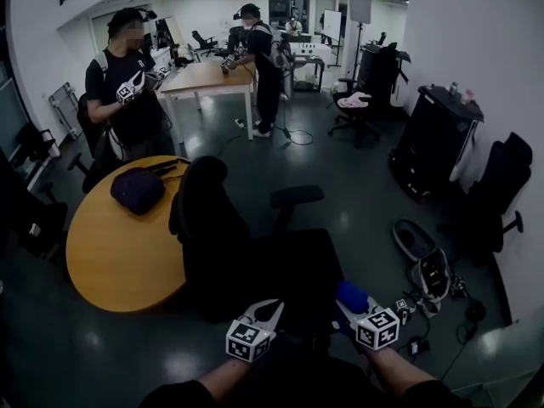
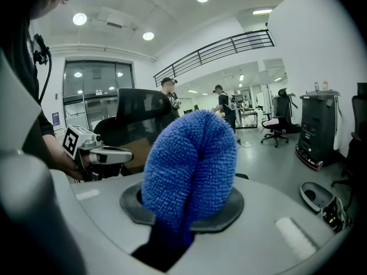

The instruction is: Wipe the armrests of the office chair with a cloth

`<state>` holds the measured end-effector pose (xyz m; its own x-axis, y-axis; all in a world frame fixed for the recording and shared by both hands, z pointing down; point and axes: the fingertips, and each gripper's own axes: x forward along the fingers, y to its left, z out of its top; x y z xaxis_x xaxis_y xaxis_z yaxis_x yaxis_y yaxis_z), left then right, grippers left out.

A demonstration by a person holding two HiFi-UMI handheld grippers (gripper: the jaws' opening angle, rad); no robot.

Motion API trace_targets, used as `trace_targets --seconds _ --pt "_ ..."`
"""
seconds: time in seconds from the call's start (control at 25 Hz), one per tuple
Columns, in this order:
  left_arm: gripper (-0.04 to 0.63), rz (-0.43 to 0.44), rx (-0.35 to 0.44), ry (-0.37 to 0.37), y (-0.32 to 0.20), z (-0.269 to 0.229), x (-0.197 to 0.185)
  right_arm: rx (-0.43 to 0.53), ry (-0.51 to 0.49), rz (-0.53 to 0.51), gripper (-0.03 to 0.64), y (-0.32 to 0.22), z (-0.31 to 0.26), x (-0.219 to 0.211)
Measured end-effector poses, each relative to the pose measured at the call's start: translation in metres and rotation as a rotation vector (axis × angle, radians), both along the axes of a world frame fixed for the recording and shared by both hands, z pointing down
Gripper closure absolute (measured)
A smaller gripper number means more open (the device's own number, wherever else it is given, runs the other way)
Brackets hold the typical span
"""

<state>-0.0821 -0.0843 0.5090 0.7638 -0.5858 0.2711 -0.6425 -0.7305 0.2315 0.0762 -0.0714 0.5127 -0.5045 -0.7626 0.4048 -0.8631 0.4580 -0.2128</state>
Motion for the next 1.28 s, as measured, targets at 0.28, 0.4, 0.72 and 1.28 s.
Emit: trace_targets --seconds 0.28,0.4,0.72,1.28 --pt "0.575 -0.112 0.0 -0.014 -0.054 -0.006 0.009 0.009 -0.05 -0.051 0.509 -0.064 0.003 0.022" --pt "0.575 -0.161 0.002 -0.027 -0.082 -0.009 0.014 0.021 -0.069 -0.068 0.509 -0.097 0.002 0.036" --pt "0.575 -0.306 0.022 -0.052 -0.171 -0.019 0.029 0.048 -0.121 -0.103 0.509 -0.186 0.005 0.077" --pt "0.575 -0.381 -0.035 -0.113 -0.275 0.027 0.058 -0.021 -0.145 -0.095 0.509 -0.278 0.05 0.126"
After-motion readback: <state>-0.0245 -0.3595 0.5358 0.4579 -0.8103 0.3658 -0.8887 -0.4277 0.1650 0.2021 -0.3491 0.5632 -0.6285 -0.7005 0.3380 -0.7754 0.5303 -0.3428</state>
